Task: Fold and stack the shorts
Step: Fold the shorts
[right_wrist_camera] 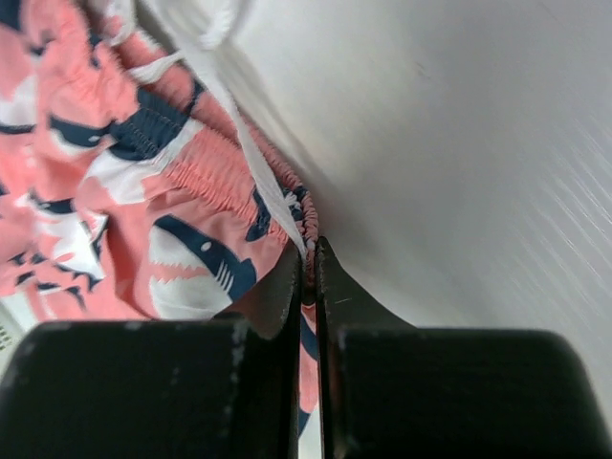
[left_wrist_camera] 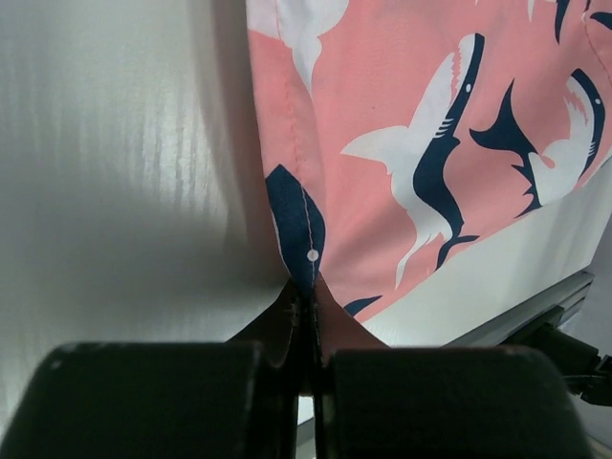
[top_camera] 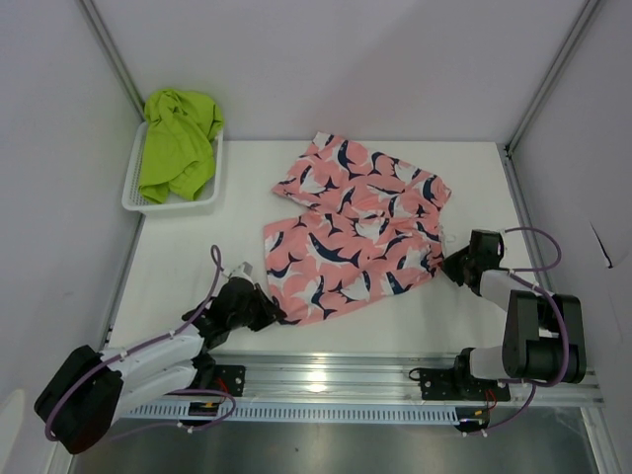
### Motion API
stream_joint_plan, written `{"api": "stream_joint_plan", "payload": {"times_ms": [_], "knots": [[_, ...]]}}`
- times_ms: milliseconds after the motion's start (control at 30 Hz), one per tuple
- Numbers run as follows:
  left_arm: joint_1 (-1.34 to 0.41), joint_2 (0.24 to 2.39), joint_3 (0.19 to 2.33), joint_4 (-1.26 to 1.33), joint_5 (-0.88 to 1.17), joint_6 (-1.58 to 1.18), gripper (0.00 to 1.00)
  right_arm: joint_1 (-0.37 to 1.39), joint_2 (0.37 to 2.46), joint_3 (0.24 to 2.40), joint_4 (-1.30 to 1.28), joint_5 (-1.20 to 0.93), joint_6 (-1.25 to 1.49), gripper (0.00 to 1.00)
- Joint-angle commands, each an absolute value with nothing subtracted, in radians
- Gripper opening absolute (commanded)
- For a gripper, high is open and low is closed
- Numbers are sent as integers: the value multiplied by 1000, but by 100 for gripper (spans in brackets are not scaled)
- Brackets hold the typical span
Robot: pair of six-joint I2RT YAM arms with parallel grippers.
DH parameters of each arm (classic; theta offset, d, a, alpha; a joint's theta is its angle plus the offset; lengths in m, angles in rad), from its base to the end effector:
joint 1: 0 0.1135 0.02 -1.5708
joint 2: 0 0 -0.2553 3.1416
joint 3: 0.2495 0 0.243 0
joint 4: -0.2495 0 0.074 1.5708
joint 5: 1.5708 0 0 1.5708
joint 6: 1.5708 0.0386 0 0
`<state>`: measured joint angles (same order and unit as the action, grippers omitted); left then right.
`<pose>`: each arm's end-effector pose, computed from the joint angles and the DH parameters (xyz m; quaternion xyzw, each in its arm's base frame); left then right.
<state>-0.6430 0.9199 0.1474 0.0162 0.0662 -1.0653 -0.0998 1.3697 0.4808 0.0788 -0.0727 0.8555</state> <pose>0.1247 -0.0966 0.1180 -0.1795 0.9001 -0.3185 0.2371 0.2406 -0.0213 0.1372 0.4146 0.8303 0.1682 0.3324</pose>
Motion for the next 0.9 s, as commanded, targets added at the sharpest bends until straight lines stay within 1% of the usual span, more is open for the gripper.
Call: {"api": "stream_joint_plan", "payload": {"times_ms": [0,67,200,300,400,433,467,567,633,667,700,767,800,867], "knots": [[-646,894,187,-217,20,-1008,0,-69,1353,567,-158,33,853,0],[-649,859,195,-270,29,-1003,0,-51,1332,598,-292,83,861,0],[-698,757,230,-400,5,-1022,0,-41,1238,603,-455,83,857,0],[-755,654,293,-545,-102,-1049,0,-34,1142,601,-580,97,853,0],[-758,611,389,-659,-136,-1043,0,-32,1051,604,-693,92,857,0],[-758,614,412,-681,-146,-1029,0,-34,1030,609,-721,86,862,0],[-758,629,496,-727,-153,-1022,0,-34,1008,612,-759,77,862,0],[-756,667,612,-790,-181,-996,0,-29,921,624,-820,54,871,0],[-758,706,727,-805,-210,-973,0,-31,867,640,-839,58,874,0],[-756,721,757,-814,-230,-963,0,-32,856,649,-844,63,877,0],[-756,756,855,-818,-250,-941,0,-35,847,661,-848,67,877,0],[-756,804,929,-825,-310,-911,0,-41,850,708,-864,74,874,0],[-755,830,1039,-824,-327,-879,0,-44,857,728,-867,77,876,0],[-750,922,1115,-831,-376,-847,0,-48,888,787,-871,80,874,0]]}}
